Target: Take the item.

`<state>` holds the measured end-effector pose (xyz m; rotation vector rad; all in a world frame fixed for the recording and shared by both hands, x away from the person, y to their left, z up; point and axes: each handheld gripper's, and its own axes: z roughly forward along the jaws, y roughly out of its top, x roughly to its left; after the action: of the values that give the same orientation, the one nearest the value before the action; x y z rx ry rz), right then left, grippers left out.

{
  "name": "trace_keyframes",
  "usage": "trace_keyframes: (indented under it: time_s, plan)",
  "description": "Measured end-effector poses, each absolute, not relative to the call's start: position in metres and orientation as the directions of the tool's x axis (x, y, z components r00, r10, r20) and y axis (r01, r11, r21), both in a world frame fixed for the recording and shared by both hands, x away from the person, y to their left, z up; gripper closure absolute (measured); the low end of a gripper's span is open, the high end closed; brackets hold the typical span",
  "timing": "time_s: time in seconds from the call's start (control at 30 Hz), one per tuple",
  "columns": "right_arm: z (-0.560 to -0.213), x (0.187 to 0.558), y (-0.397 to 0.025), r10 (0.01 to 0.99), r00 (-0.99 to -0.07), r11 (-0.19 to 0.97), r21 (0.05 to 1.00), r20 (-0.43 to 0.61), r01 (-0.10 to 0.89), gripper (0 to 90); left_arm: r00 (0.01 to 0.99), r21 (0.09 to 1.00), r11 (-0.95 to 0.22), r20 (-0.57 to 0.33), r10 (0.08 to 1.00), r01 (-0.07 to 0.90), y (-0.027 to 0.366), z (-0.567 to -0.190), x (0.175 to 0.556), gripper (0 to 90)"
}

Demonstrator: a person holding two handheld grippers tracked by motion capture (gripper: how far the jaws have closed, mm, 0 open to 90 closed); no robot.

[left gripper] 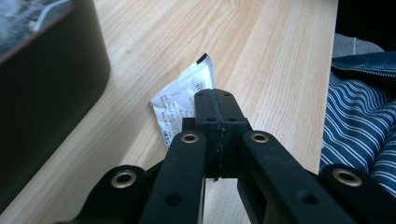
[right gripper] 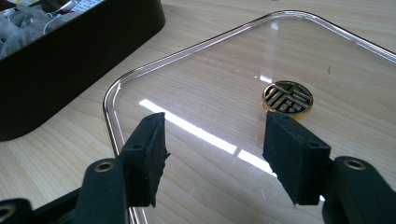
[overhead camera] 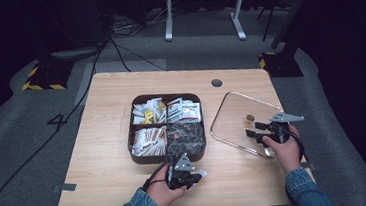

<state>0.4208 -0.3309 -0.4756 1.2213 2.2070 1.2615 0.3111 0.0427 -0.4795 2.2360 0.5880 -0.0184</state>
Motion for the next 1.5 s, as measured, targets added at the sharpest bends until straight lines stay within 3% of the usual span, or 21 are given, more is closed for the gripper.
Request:
trace_keyframes:
  time_s: [0.23, 0.37, 0.8, 1.03, 1.17, 1.3, 1.5]
  plan:
    - [-0.476, 0.421, -0.331, 0.801, -0.583, 0.245, 0.818, 0.132, 0.521, 40.0, 0.894, 0.694, -0.581, -0.225, 0.388, 0.426, 0.039, -0.483, 0.31, 85.0]
    - [-0.476, 0.421, -0.331, 0.801, -0.584, 0.247, 0.818, 0.129, 0.52, 40.0, 0.889, 0.709, -0.553, -0.251, 0.383, 0.438, 0.039, -0.482, 0.309, 76.3]
    - [-0.476, 0.42, -0.333, 0.804, -0.58, 0.241, 0.819, 0.132, 0.521, 39.9, 0.905, 0.692, -0.626, -0.097, 0.413, 0.36, 0.03, -0.49, 0.307, 68.5]
    - [-0.477, 0.421, -0.331, 0.8, -0.585, 0.247, 0.818, 0.13, 0.519, 39.6, 0.91, 0.683, -0.641, -0.085, 0.407, 0.35, 0.029, -0.491, 0.305, 63.2]
    - [-0.476, 0.421, -0.332, 0.802, -0.583, 0.243, 0.819, 0.133, 0.52, 39.6, 0.908, 0.682, -0.639, -0.091, 0.409, 0.356, 0.027, -0.491, 0.303, 53.5]
    - [-0.475, 0.422, -0.334, 0.803, -0.579, 0.232, 0.823, 0.138, 0.518, 39.5, 0.897, 0.721, -0.583, -0.122, 0.424, 0.374, 0.033, -0.484, 0.306, 46.8]
    - [-0.473, 0.425, -0.337, 0.812, -0.566, 0.212, 0.832, 0.141, 0.512, 39.5, 0.864, 0.794, -0.452, -0.172, 0.473, 0.405, 0.058, -0.462, 0.312, 46.2]
